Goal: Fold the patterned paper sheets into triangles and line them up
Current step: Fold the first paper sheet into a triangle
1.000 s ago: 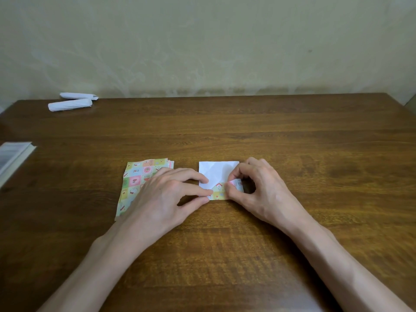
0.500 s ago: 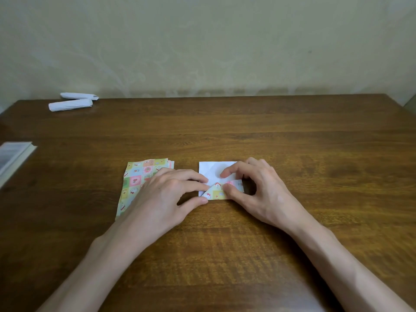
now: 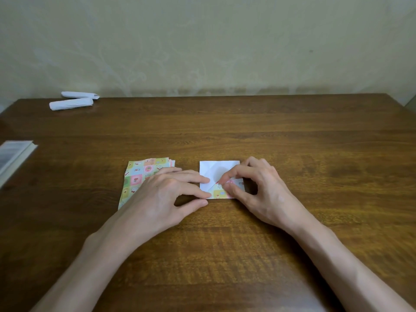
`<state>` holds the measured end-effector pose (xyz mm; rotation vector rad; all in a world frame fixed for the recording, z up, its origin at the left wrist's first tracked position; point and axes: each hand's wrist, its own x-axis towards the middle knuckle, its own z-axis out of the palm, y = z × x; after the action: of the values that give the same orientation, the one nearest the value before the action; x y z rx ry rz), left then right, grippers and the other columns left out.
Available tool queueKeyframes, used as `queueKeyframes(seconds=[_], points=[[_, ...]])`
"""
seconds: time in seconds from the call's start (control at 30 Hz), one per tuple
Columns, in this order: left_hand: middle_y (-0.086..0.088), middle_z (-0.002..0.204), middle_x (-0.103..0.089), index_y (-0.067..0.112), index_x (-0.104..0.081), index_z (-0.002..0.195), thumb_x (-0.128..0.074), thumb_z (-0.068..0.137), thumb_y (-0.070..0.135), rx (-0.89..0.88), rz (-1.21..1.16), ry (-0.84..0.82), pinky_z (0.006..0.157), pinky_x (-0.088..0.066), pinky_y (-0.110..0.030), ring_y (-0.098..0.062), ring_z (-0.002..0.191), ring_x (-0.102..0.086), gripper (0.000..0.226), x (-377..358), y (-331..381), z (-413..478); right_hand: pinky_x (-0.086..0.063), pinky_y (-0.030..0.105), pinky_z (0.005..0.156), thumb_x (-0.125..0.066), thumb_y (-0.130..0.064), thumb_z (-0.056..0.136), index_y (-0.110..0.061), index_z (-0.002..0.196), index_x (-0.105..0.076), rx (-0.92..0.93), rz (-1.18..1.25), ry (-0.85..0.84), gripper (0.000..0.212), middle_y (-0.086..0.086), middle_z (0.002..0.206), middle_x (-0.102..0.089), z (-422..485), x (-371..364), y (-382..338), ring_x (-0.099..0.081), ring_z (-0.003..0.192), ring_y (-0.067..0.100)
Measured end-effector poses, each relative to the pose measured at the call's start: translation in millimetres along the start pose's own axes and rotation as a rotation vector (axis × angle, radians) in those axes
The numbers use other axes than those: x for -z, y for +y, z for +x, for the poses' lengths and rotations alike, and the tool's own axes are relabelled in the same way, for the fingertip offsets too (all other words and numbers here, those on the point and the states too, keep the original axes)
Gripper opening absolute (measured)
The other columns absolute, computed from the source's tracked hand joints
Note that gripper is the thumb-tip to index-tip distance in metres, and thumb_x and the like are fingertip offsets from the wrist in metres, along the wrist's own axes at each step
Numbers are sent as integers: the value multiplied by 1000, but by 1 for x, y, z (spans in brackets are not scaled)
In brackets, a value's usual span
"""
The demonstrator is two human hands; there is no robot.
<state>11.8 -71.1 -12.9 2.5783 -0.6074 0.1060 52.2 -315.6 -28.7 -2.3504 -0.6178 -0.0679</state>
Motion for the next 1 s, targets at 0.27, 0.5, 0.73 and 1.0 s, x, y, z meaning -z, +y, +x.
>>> queueKeyframes(seconds=[0.27,0.5,0.73,1.0], points=[[35,126,-63,43,-80,106,-74,88,42,51,18,-36,109,-30,-17,9,130,-50,19,7,0,0,-39,41,101,-71,-49,88,-43,97,-72,-37,-37,11,11,-14,98,-55,-1,-1,-6,-49,100,11],[48,140,-44,60,-68,118,-64,96,13,31,66,-182,120,-22,-29,15,149,-13,52,17,-3,-3,-30,31,86,-54,-76,67,-40,93,-59,-95,-197,78,45,-20,95,-42,-2,-16,-22,-41,97,10],[46,138,-44,56,-65,120,-59,90,-5,-36,64,-154,122,3,-21,18,148,6,68,21,-7,-2,-28,31,87,-54,-80,65,-40,93,-58,-109,-224,85,50,-20,101,-43,-1,-19,-23,-41,101,9],[46,139,-39,55,-66,120,-55,88,-9,-55,85,-166,112,14,-3,26,142,13,73,22,-5,-2,-24,29,88,-52,-80,63,-41,94,-56,-139,-230,64,50,-22,103,-42,-1,-20,-24,-38,104,7]])
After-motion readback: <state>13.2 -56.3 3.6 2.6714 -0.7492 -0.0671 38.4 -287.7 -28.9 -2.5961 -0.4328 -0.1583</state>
